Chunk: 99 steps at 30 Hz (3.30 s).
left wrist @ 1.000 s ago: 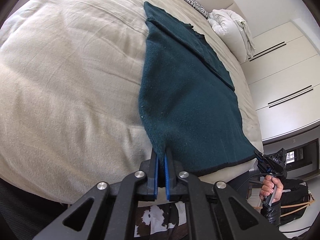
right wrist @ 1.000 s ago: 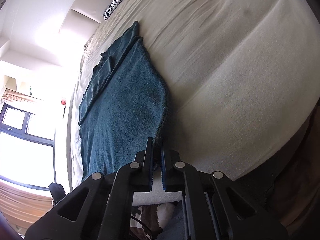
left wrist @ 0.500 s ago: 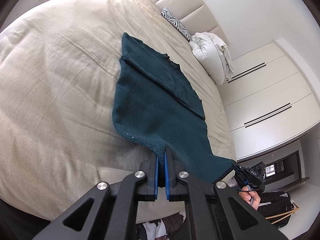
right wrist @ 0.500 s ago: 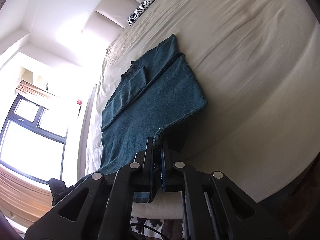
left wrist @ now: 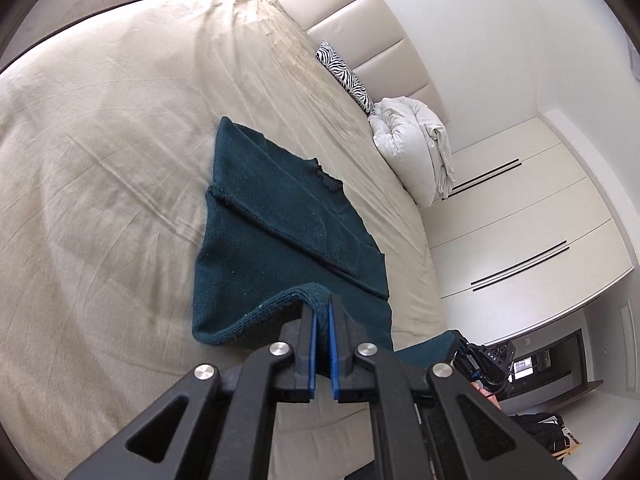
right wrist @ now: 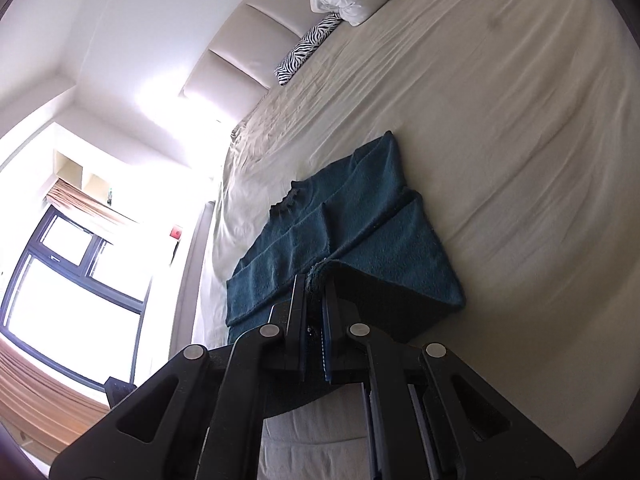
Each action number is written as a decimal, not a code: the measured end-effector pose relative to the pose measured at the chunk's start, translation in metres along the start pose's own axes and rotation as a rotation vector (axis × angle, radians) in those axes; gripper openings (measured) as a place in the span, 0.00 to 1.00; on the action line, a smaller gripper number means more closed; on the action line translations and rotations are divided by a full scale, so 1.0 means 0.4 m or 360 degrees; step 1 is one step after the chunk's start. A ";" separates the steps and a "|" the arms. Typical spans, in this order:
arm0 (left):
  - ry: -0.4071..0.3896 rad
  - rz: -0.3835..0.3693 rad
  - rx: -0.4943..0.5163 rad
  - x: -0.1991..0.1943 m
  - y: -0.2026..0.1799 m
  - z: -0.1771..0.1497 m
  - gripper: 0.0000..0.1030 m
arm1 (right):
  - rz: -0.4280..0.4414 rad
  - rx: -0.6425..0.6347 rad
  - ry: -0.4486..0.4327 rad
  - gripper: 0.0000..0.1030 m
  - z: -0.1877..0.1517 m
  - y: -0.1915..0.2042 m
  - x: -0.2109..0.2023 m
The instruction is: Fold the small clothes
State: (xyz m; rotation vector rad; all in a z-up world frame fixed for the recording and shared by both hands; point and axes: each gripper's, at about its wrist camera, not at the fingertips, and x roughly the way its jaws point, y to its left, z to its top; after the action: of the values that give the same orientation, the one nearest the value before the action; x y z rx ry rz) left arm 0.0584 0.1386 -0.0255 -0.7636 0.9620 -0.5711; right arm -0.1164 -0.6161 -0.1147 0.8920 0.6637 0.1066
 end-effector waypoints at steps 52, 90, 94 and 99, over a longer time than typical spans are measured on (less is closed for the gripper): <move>-0.0078 0.0231 -0.0222 0.495 0.192 0.519 0.76 | -0.0578 -0.0033 -0.0076 0.53 0.452 -0.122 0.808; -0.0137 0.0635 0.0392 0.375 0.108 0.112 0.53 | -0.0670 -0.0513 0.0103 0.34 0.138 -0.127 0.486; -0.0127 0.0658 0.0402 0.384 0.112 0.113 0.51 | -0.0712 -0.0594 0.0175 0.18 0.114 -0.117 0.506; -0.0128 0.0699 0.0422 0.381 0.115 0.115 0.34 | -0.0711 -0.0577 0.0149 0.06 0.116 -0.118 0.493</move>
State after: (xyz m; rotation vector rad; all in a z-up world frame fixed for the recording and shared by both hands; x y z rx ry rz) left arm 0.1740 0.0705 -0.1228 -0.3197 0.9214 -0.2728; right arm 0.0591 -0.6083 -0.2264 0.3788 0.8839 -0.1300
